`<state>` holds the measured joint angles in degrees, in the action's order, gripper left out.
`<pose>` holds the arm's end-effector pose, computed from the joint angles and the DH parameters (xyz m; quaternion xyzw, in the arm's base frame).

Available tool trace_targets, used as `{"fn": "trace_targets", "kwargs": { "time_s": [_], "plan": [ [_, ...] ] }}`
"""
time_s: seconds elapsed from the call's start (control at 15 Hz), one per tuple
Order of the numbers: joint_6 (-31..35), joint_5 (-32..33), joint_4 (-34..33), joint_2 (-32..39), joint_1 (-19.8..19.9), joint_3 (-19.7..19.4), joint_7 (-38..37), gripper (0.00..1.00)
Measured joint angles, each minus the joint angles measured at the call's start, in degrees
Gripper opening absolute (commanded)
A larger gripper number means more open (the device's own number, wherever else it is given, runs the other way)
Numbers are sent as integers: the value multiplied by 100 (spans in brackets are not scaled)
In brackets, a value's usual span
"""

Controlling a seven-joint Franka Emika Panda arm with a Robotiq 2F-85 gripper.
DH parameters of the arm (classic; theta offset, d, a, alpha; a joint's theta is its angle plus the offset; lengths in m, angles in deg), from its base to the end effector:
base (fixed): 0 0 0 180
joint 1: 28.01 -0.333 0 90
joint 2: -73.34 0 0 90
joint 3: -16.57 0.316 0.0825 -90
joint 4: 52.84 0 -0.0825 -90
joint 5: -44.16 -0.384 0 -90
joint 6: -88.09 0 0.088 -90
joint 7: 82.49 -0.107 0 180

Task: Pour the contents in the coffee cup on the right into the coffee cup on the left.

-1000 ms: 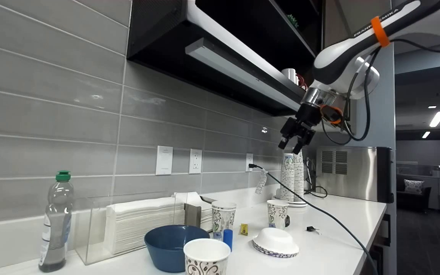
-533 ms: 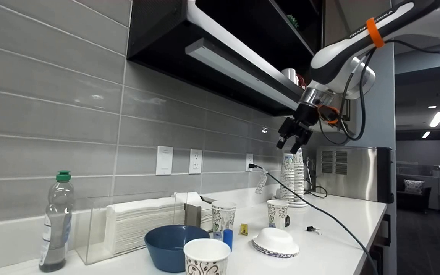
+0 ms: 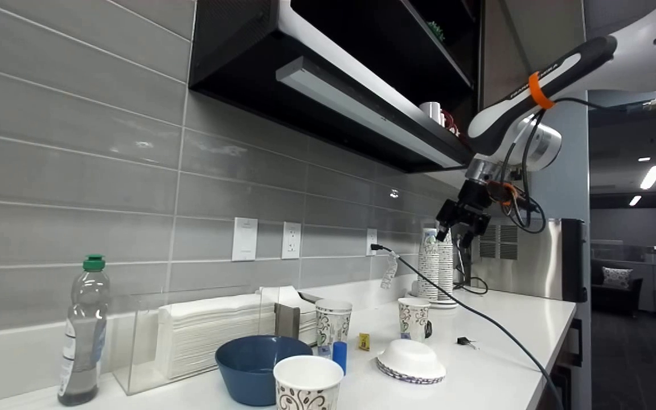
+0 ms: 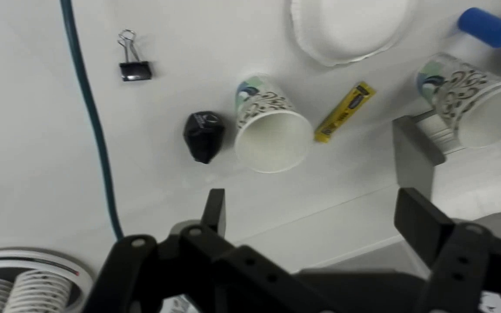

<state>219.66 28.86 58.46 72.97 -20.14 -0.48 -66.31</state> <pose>0.5364 -0.2433 0.5209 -0.9669 0.1433 -0.2063 0.0452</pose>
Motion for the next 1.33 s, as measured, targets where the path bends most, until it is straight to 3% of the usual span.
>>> {"fn": "trace_targets", "kwargs": {
  "time_s": [0.27,1.13,1.2,1.33],
  "plan": [
    [-8,-21,-521,925,383,23,-292,100],
    [-696,221,-2270,2799,609,346,-1468,98],
    [-765,269,-2334,2864,609,369,-1485,97],
    [-898,341,-2379,2929,613,406,-1487,84]
  ]
}}
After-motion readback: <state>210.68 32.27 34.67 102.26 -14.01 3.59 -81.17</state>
